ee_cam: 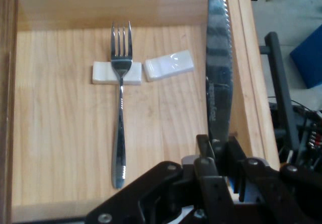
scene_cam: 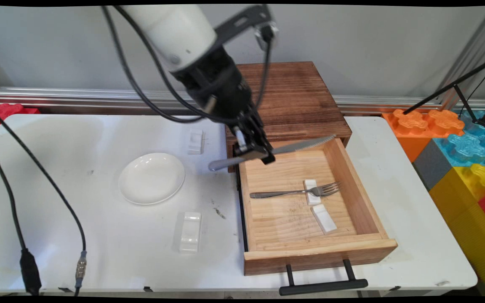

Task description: Place the picked object into the drawer

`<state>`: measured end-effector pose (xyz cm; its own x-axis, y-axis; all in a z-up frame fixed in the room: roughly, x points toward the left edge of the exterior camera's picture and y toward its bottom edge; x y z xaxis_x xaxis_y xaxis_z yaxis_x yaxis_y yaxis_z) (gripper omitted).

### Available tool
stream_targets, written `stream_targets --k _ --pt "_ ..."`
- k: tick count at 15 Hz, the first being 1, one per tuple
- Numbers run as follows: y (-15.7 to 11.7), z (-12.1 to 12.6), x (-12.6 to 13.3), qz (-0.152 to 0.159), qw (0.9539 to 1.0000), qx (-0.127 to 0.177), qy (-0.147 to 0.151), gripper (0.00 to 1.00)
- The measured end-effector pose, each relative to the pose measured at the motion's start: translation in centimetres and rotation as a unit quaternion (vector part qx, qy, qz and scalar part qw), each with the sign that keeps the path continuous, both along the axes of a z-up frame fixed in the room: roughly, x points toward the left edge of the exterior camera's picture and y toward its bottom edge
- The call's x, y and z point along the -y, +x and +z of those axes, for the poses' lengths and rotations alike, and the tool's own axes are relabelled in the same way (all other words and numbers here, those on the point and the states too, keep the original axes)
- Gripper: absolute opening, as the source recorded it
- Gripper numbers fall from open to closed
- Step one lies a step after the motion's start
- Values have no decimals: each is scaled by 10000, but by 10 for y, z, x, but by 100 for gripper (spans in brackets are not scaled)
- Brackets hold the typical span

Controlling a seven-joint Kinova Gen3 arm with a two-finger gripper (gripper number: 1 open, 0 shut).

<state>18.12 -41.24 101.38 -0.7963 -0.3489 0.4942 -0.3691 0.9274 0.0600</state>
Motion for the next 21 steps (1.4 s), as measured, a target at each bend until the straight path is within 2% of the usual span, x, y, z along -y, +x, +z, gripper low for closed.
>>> stream_targets --k 3,8,15,21 --pt "-37 -34 11 -20 10000 59 8 0" --pt "-71 -76 23 -7 9999 97 41 0" --pt "-96 -127 35 -13 9999 111 72 0" --pt "-104 -157 40 67 9998 146 129 0"
